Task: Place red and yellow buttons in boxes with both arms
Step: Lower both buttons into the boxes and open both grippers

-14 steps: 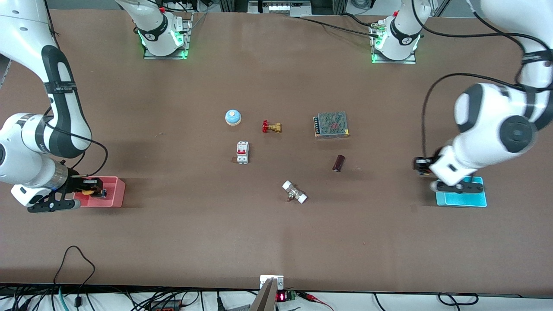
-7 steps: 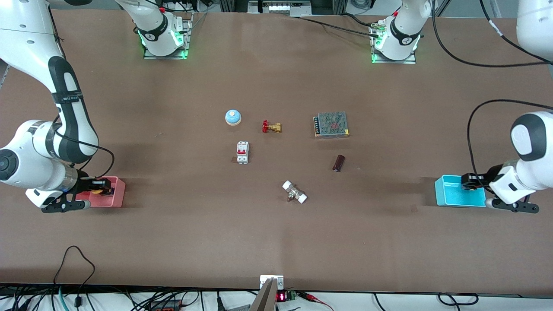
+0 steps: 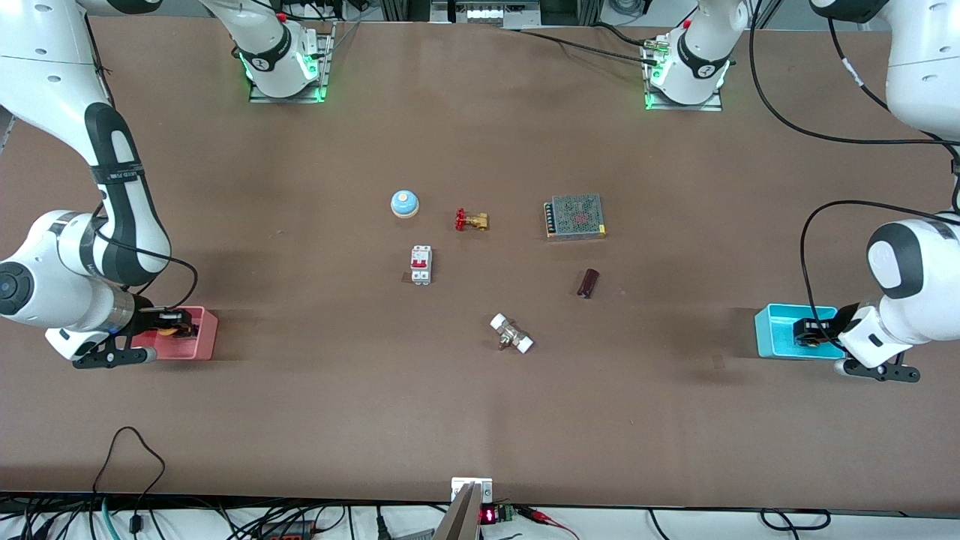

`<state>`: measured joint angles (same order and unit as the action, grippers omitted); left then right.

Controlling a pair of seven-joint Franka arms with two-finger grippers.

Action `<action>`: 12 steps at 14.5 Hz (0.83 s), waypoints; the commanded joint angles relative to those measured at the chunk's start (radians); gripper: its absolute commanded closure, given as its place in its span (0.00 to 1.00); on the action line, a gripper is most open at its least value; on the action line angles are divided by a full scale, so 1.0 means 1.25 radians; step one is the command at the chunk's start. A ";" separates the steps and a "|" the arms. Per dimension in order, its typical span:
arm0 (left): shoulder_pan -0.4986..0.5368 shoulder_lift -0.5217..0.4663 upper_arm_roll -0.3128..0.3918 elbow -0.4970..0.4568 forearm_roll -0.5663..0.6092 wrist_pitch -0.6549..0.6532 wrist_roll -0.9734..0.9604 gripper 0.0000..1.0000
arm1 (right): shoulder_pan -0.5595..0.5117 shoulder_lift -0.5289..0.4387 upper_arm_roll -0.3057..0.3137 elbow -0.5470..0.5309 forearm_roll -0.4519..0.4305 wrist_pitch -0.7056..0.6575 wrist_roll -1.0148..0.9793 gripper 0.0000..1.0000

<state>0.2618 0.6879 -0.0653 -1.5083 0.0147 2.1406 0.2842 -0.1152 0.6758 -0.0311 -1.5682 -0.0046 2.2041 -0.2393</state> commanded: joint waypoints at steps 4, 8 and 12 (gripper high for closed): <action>0.029 0.034 -0.005 0.006 0.005 0.013 -0.020 0.80 | -0.005 0.012 -0.008 0.020 0.001 0.014 -0.015 0.74; 0.030 0.046 -0.005 0.005 0.005 0.026 -0.024 0.80 | -0.005 0.028 -0.018 0.020 -0.018 0.052 -0.015 0.74; 0.027 0.047 -0.007 -0.003 0.003 0.029 -0.035 0.79 | -0.002 0.028 -0.017 0.020 -0.015 0.052 -0.011 0.74</action>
<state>0.2933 0.7466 -0.0675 -1.5106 0.0147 2.1665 0.2561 -0.1163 0.7005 -0.0553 -1.5679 -0.0160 2.2701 -0.2442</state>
